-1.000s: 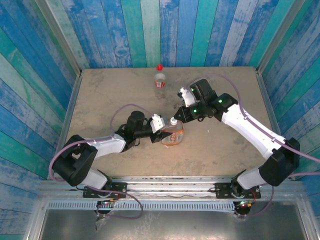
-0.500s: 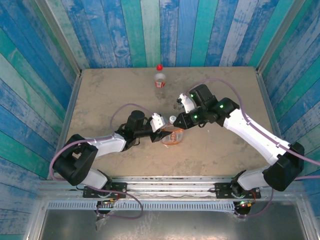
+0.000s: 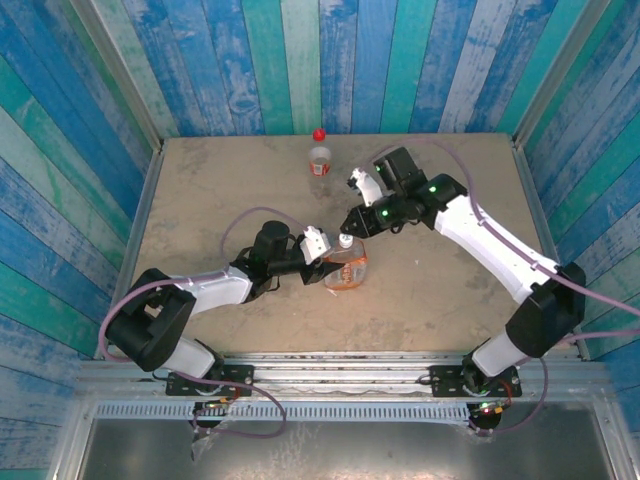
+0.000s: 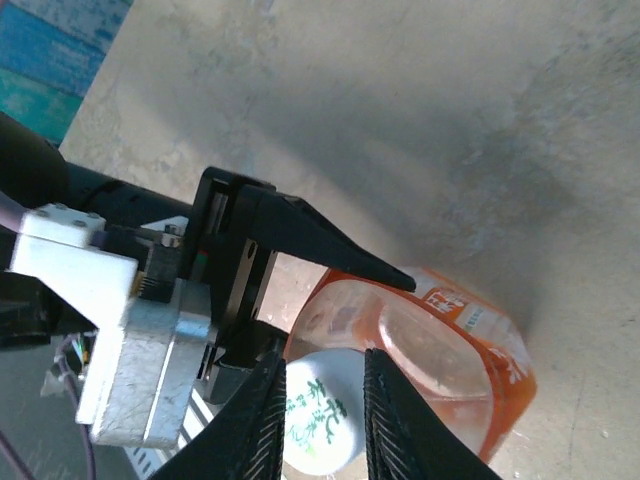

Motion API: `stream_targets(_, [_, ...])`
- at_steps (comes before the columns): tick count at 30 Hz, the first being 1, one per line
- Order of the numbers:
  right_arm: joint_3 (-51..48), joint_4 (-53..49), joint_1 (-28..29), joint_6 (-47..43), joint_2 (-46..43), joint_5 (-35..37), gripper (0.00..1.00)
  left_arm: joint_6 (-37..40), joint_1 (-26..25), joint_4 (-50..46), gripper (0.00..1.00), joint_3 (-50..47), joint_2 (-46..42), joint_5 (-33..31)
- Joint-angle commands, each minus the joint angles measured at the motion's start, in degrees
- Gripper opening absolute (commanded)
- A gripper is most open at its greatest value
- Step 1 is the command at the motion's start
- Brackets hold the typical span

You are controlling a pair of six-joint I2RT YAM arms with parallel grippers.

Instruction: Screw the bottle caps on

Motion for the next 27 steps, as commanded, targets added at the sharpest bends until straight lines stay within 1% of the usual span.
stream_targets(1, [0.4, -2.0, 0.1, -2.5, 0.1, -4.3, 0.21, 0.1, 0.2, -1.4, 0.54, -0.4, 0.6, -1.0])
stream_targets(6, [-3.5, -2.0, 0.1, -1.8, -2.4, -4.0, 0.14, -0.2, 0.2, -1.5, 0.54, -0.1, 1.0, -1.2])
stream_targets(9, [-5.8, -1.8, 0.1, -0.8, -4.3, -4.1, 0.11, -0.2, 0.2, -1.6, 0.54, 0.0, 1.2, -1.4])
stream_targets(16, [-10.0, -0.8, 1.2, 1.7, -8.6, -4.1, 0.10, -0.1, 0.2, -2.1, 0.54, 0.4, 1.5, -1.6])
stream_targets(19, [-10.0, -0.8, 1.9, 1.8, -9.8, -3.5, 0.12, -0.1, 0.2, -2.2, 0.54, 0.5, 1.5, -1.6])
stream_targets(22, [-9.0, -1.1, 1.9, 0.6, -10.6, -1.4, 0.16, 0.0, 0.2, -2.0, 0.54, 0.6, 1.4, -1.3])
stream_targets(25, [-7.1, -2.2, 1.7, -2.4, -10.7, 1.4, 0.31, -0.1, 0.2, -2.0, 0.54, 0.4, 0.8, -1.0])
stream_targets(27, [-6.0, -2.4, 1.7, -5.8, -10.5, 1.6, 0.44, -0.2, 0.2, -2.1, 0.54, 0.3, 0.1, -0.6])
